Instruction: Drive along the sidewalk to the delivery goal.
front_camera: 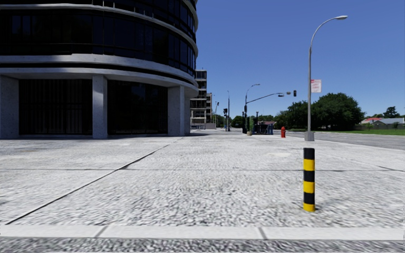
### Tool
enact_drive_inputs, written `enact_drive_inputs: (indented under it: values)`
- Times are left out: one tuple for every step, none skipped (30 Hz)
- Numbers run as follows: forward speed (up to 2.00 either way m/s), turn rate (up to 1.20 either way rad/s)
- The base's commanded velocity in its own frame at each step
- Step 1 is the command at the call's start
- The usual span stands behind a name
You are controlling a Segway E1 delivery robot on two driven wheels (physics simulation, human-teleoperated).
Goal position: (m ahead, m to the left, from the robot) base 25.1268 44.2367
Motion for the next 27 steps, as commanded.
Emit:
enact_drive_inputs:
  values:
    - [2.0,0.0]
    - [2.0,0.0]
    - [2.0,0.0]
    - [2.0,0.0]
    - [2.0,0.0]
    - [2.0,0.0]
    - [2.0,0.0]
    - [1.8,0.0]
    - [1.34,0.0]
    - [1.34,0.0]
    - [1.15,0.0]
    - [1.1,0.0]
    - [1.08,0.0]
    - [1.08,0.0]
    - [1.08,0.0]
    - [1.08,0.0]
    - [1.07,0.0]
    - [1.06,0.0]
    - [1.05,0.0]
    - [1.05,0.0]
    - [1.05,0.0]
    - [1.05,0.0]
    - [1.05,0.0]
    - [1.05,0.0]
    - [1.05,0.0]
    - [1.05,0.0]
    - [1.05,0.0]
